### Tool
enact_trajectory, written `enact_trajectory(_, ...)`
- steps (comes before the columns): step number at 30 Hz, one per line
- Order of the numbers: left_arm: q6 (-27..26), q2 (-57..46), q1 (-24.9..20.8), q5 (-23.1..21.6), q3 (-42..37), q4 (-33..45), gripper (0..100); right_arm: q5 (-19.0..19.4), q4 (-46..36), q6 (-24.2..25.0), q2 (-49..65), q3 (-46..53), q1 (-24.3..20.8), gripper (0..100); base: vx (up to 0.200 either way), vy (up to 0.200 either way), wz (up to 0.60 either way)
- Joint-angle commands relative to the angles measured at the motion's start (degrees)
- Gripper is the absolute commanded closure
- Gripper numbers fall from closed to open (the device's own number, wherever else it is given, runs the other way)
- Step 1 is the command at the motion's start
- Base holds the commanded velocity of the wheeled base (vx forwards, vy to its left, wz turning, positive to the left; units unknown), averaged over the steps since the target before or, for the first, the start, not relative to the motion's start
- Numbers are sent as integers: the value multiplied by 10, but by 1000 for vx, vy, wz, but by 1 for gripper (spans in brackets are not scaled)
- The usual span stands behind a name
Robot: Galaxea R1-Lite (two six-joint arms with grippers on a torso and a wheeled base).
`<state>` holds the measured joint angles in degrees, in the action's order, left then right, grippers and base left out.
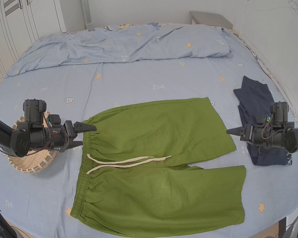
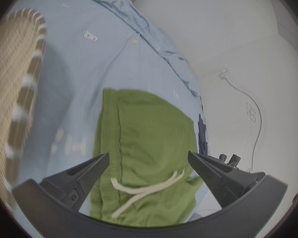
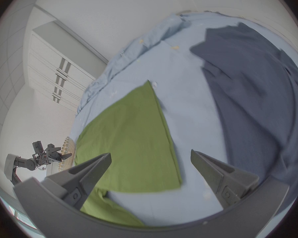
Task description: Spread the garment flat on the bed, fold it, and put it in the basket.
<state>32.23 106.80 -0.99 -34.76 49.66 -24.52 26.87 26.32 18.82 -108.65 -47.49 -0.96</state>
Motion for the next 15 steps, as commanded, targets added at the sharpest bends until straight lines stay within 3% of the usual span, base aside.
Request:
enact_trajectory(1,3,-70,-54,2,-109,-1,0,7,-18,0,80,123,34,0,0,0,0)
enact_trajectory(8,4,-95,-77,3,-162,-27,0,8,-13,-6,104,188,39,0,0,0,0)
enact_trajectory(15,2,-111,-130,2,-217,-45,0,52,-16,-5,120,229,31,0,0,0,0)
